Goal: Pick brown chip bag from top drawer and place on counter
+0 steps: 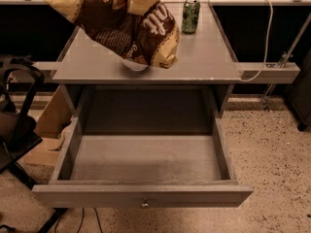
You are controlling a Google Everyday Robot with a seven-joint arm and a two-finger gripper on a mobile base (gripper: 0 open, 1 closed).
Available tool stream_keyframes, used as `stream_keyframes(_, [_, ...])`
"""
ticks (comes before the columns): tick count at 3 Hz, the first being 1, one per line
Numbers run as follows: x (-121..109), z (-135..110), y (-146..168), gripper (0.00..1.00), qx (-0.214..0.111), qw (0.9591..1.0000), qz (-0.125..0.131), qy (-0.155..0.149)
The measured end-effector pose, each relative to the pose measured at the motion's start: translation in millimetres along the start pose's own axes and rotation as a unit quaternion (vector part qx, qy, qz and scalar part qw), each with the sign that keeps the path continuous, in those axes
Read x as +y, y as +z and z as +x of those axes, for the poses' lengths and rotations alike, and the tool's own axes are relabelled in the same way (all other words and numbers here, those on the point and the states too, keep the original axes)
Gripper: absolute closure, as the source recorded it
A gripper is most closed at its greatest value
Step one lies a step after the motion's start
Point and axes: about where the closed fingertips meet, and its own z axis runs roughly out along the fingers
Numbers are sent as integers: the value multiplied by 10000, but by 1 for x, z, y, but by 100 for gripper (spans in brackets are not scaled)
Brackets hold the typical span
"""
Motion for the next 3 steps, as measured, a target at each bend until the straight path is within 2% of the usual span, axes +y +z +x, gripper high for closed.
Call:
stream_keyframes(1, [-4, -2, 2, 100, -71, 9999, 128, 19])
stream_keyframes(2, [-48, -1, 13, 100, -231, 9980, 572, -155])
stream_keyframes(3, [-105, 3, 37, 100, -200, 9949, 864, -482])
